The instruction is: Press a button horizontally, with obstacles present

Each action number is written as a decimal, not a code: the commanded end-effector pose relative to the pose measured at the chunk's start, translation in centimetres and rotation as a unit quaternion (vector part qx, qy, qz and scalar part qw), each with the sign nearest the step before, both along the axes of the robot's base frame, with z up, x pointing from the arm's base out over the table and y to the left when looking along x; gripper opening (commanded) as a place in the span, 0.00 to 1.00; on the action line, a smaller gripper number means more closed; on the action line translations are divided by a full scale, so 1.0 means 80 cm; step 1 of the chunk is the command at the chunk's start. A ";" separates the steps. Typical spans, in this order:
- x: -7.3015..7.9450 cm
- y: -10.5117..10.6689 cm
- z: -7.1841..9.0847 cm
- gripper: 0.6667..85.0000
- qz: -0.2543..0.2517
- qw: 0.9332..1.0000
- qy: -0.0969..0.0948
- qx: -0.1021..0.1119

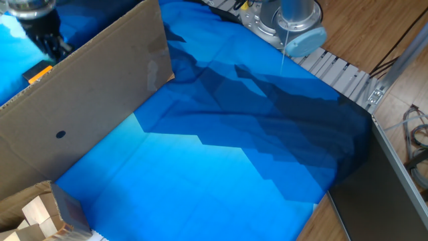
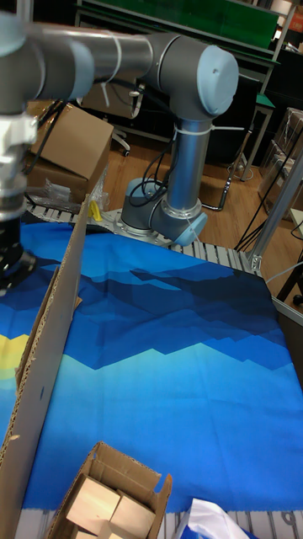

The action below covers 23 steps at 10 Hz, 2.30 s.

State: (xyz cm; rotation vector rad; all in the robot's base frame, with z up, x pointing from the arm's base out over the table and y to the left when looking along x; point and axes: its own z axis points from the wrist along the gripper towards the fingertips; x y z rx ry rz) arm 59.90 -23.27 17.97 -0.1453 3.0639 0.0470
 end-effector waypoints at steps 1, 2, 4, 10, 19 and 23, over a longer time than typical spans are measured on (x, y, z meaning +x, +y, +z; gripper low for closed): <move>-0.021 0.024 0.046 0.00 -0.020 1.000 0.015 -0.019; -0.018 0.015 0.039 0.00 -0.011 1.000 0.015 -0.020; 0.000 0.006 0.018 0.00 0.019 1.000 -0.004 -0.002; 0.044 0.008 0.025 0.00 0.038 0.997 -0.073 -0.004; -0.037 0.035 0.131 0.00 0.015 0.999 0.008 -0.034; -0.042 0.082 0.160 0.00 -0.016 0.998 0.026 -0.051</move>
